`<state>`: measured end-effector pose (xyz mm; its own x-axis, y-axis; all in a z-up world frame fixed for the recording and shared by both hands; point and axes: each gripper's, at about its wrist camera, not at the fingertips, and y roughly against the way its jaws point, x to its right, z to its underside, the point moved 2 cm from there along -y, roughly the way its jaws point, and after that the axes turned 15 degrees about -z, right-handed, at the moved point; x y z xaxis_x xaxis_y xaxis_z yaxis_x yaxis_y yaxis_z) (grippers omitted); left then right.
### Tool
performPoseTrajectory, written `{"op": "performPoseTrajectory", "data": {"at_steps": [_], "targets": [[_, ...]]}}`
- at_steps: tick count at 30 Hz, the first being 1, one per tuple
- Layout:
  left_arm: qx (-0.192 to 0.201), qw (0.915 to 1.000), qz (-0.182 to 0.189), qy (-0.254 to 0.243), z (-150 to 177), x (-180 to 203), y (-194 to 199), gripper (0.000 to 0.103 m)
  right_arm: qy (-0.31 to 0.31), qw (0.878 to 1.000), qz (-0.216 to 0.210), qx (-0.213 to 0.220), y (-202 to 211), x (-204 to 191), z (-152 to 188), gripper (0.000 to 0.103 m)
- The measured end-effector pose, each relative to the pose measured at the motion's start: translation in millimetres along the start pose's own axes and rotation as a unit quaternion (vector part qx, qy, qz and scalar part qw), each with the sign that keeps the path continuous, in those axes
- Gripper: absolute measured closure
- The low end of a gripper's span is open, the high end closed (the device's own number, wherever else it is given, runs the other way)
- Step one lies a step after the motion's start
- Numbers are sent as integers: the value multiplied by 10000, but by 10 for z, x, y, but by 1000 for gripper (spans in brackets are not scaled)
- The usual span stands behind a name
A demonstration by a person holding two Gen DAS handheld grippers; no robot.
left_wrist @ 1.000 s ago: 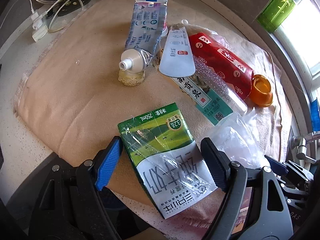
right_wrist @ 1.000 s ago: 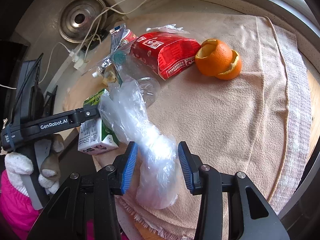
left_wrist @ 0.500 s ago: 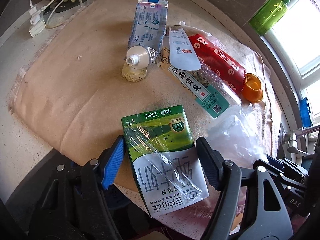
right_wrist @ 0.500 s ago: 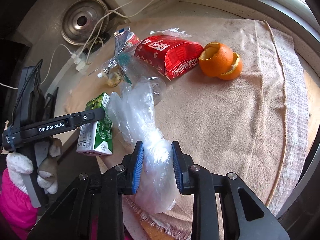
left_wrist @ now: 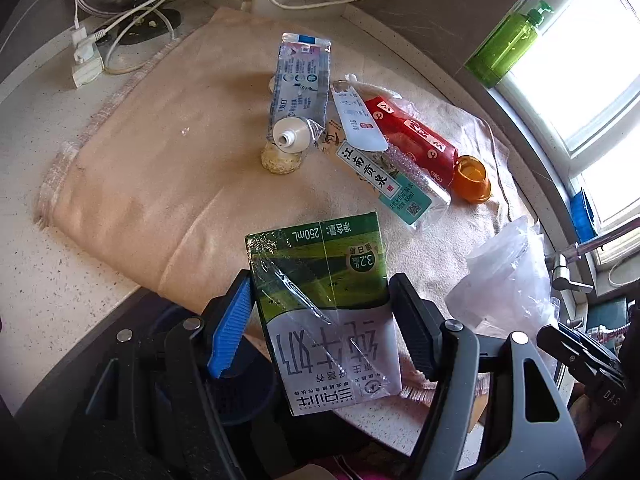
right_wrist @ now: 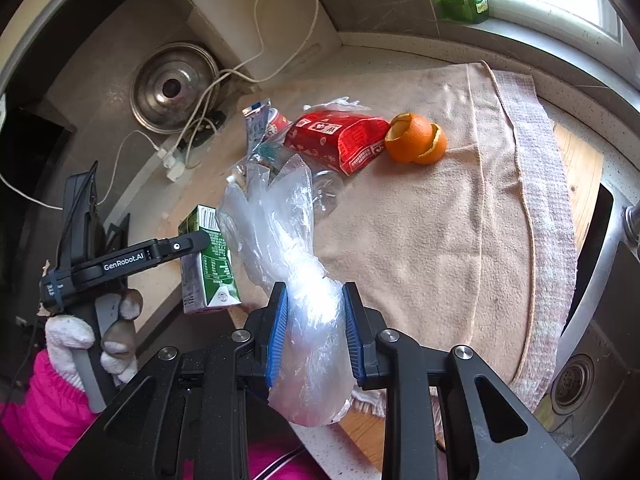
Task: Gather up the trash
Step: 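Carry the milk carton in the left tool while the right tool carries the bag to the blue basket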
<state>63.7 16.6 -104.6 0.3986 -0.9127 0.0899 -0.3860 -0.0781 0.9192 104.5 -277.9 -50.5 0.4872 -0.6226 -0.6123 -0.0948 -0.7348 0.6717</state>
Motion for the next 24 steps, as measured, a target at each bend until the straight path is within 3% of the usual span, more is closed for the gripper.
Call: {"op": "performPoseTrajectory", "data": {"at_steps": [12, 24], "targets": [[-55, 9996, -104, 255, 503, -750, 167, 34, 120, 9987, -210, -449, -446, -488, 441, 78], [-338, 9981, -463, 221, 1047, -1286, -150, 34, 134, 9941, -86, -1074, -1201, -713, 965, 78]]}}
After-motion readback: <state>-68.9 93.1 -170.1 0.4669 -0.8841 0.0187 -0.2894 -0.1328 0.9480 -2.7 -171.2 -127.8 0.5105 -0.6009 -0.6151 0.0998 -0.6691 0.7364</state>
